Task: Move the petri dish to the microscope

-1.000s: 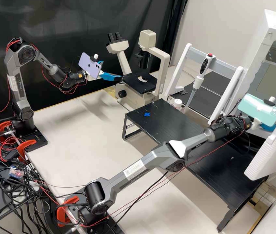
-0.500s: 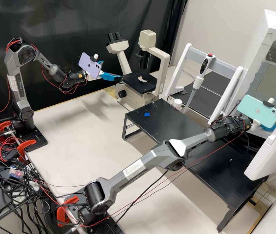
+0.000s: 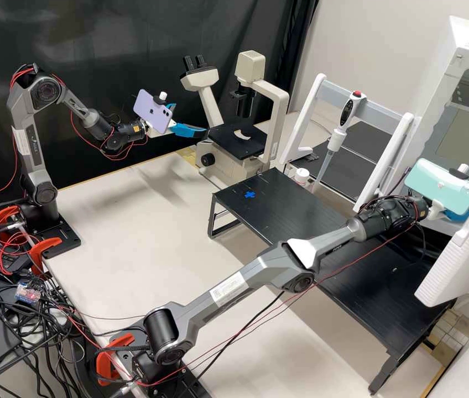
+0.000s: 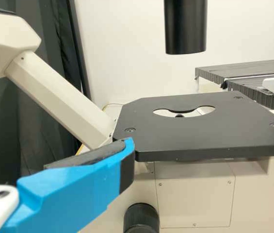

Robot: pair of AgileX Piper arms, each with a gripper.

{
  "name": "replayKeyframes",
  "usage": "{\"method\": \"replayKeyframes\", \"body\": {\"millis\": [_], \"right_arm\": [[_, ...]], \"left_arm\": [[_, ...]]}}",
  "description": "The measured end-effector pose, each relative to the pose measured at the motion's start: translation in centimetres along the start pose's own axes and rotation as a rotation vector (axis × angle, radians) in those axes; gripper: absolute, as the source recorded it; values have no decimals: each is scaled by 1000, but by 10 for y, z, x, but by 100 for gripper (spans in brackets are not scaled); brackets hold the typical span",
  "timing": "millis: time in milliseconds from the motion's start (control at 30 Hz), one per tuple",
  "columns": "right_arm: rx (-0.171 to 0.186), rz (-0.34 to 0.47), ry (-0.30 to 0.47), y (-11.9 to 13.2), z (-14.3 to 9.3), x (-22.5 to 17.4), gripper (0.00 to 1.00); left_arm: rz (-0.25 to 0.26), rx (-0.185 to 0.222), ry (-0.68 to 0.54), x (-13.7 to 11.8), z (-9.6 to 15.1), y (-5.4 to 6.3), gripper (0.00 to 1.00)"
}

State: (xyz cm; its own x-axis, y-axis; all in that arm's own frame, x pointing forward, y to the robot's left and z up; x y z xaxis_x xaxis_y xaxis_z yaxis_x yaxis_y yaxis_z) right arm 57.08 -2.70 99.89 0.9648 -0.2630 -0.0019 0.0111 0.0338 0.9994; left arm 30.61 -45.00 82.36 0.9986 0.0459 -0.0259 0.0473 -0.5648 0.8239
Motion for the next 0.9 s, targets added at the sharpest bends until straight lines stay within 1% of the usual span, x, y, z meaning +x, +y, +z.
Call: {"method": "replayKeyframes", "body": {"millis": [133, 167, 333, 433, 467, 533, 600, 633, 667, 700, 733, 767, 800, 833, 867, 900], "right_arm": [[-5, 5, 13, 4, -3, -2, 0], [-7, 12, 20, 8, -6, -4, 0], [0, -10, -14, 10, 1, -6, 0], [21, 5, -16, 15, 5, -11, 0], [21, 0, -22, 14, 8, -11, 0], [28, 4, -29, 19, 11, -17, 0], [29, 24, -18, 25, 10, -24, 0], [17, 34, -14, 27, 10, -29, 0], [28, 37, -14, 29, 11, -32, 0], [11, 35, -13, 31, 11, -37, 0], [17, 32, -9, 33, 12, -40, 0], [2, 30, -10, 34, 13, -44, 0], [11, 38, -5, 36, 14, -47, 0], [0, 44, -1, 37, 14, -49, 0], [1, 49, 3, 38, 14, -50, 0], [14, 61, 8, 40, 14, -52, 0]], "left_arm": [[0, 0, 0, 0, 0, 0, 100], [0, 0, 0, 0, 0, 0, 100], [0, 0, 0, 0, 0, 0, 100], [0, 0, 0, 0, 0, 0, 100], [0, 0, 0, 0, 0, 0, 100], [0, 0, 0, 0, 0, 0, 100], [0, 0, 0, 0, 0, 0, 100], [0, 0, 0, 0, 0, 0, 100], [0, 0, 0, 0, 0, 0, 100], [0, 0, 0, 0, 0, 0, 100], [0, 0, 0, 0, 0, 0, 100], [0, 0, 0, 0, 0, 0, 100], [0, 0, 0, 0, 0, 0, 100], [0, 0, 0, 0, 0, 0, 100], [0, 0, 0, 0, 0, 0, 100], [0, 0, 0, 0, 0, 0, 100]]}}
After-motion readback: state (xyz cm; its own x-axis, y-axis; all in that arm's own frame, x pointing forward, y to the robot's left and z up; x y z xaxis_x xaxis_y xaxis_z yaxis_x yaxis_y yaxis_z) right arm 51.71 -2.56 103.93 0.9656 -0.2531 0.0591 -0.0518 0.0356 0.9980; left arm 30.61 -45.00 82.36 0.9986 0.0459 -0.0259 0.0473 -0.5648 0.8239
